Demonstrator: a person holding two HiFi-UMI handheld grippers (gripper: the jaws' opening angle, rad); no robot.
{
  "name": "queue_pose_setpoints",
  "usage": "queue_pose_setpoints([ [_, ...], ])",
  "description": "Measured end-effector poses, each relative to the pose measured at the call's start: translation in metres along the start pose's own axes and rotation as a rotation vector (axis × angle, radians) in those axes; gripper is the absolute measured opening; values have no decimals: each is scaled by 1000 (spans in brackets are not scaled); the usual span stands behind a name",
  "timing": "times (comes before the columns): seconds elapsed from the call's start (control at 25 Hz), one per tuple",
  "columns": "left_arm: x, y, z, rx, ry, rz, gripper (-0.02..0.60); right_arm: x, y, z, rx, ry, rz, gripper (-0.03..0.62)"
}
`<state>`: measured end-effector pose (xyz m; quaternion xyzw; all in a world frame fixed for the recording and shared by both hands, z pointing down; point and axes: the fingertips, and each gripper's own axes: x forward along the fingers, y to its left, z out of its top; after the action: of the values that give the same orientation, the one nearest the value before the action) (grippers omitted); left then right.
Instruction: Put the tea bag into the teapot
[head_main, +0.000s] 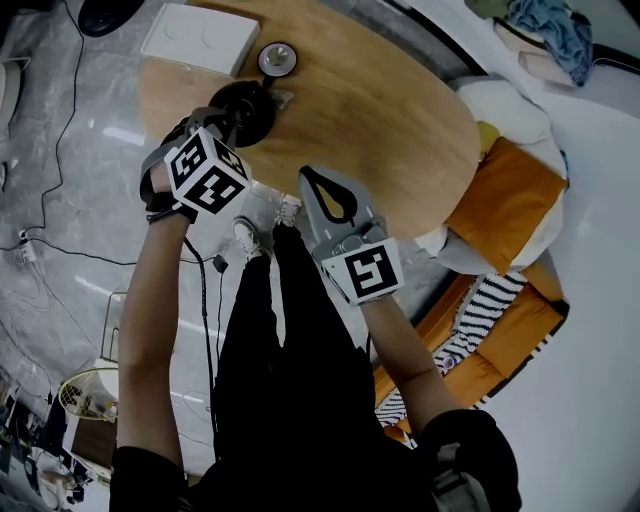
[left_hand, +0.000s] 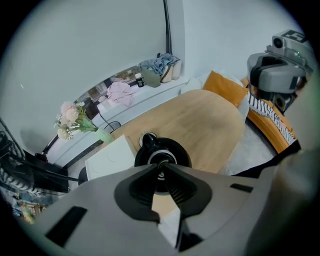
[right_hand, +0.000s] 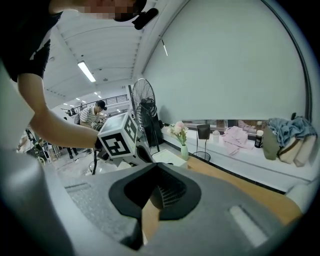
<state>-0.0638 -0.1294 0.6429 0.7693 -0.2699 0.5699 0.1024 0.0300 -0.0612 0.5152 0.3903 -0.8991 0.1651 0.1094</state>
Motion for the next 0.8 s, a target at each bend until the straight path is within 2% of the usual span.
queue_pose_setpoints([
  [0.08, -4, -3, 0, -14, -16, 1, 37, -6, 6, 6, -9, -8, -4, 5],
  [0.28, -19, -8, 7, -42, -67, 8, 23, -26, 17, -1, -27, 117, -16, 5],
  [0.56, -70, 3, 16, -128, -171, 65, 9, -44, 41, 33, -23, 65, -21, 5],
  [0.8, -127, 15, 20, -233, -294, 116, 9, -61, 65, 65, -27, 46, -19, 5],
])
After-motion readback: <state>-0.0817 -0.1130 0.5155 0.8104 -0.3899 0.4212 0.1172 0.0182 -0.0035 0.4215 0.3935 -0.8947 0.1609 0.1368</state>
